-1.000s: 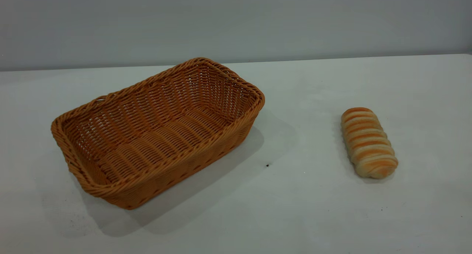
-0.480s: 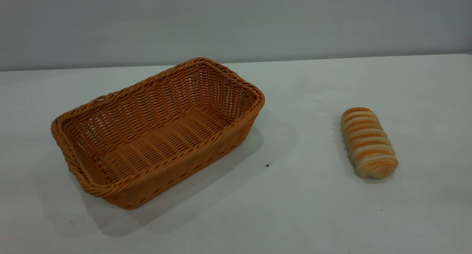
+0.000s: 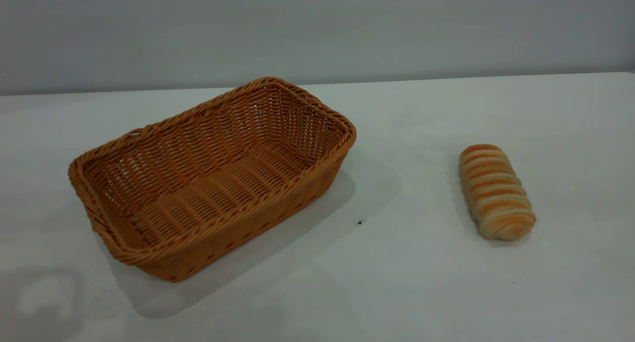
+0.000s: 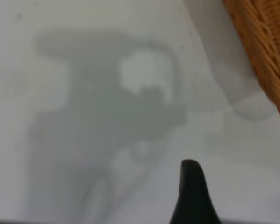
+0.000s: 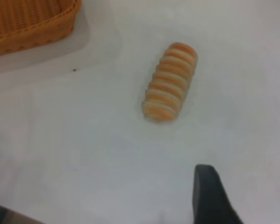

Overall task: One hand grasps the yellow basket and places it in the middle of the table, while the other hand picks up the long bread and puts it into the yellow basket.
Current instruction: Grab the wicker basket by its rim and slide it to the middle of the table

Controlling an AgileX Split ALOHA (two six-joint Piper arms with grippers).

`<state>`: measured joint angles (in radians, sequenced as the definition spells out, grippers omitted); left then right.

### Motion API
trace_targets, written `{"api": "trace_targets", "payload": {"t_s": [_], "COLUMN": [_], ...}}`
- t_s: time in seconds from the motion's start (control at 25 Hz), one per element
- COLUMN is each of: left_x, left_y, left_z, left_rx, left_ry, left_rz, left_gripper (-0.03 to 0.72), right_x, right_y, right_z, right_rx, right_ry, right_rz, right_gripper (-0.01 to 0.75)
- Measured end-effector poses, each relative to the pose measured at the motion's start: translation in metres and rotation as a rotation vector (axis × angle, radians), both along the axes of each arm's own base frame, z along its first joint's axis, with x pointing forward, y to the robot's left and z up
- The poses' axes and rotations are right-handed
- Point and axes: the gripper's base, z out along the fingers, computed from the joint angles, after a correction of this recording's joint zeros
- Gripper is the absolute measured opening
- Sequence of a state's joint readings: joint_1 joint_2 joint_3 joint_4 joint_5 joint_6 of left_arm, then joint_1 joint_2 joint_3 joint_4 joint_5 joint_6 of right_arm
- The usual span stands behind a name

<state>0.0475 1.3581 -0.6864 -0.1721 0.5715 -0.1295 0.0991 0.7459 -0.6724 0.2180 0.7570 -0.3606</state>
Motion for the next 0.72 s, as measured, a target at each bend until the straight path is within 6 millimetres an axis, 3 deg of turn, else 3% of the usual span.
{"api": "trace_targets", "payload": {"t_s": [0.4,0.72], "left_x": [0.049,0.075], "left_y": [-0.005,-0.032], "left_z": [-0.044,-0.07], "left_rx": [-0.087,-0.115], "left_ry": [0.041,0.08], "left_rz": [0.075,0.041], "left_gripper": [0.555,0.555], "right_x": [0.002,0.002], "right_y": [0.0,0.0], "right_z": [0.001,0.001], "right_rx": [0.002,0.003], "right_ry": [-0.022,-0.022], "right_rz": [-0.003,-0.002], "right_gripper": [0.415,0.415]}}
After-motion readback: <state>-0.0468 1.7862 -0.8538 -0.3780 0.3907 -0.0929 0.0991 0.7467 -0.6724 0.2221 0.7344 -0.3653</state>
